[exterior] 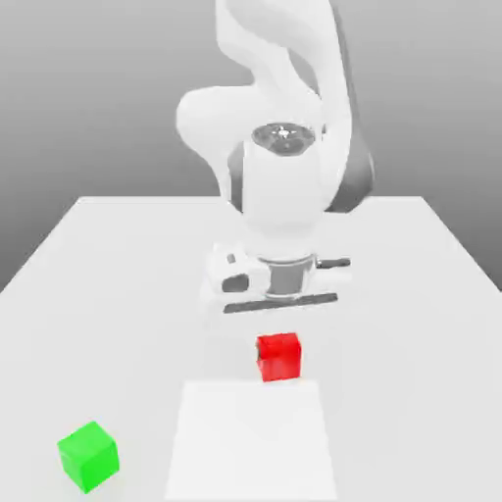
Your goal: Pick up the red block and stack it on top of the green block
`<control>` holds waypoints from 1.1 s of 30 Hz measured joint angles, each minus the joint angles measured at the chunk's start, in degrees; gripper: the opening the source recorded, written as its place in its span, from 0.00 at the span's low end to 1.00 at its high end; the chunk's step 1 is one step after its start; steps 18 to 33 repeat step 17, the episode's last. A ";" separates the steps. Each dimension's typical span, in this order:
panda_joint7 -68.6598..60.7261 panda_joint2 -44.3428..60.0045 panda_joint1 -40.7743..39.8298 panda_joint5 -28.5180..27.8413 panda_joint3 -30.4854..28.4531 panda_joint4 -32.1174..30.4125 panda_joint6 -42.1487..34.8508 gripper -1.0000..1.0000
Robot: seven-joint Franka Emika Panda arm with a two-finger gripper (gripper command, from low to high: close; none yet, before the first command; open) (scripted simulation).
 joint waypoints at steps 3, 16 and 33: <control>0.22 3.17 -5.13 0.74 -2.30 6.20 -3.06 0.00; -2.70 17.81 -14.03 6.84 -5.37 18.79 -1.15 1.00; -2.70 17.81 -14.03 6.84 -5.37 18.79 -1.15 1.00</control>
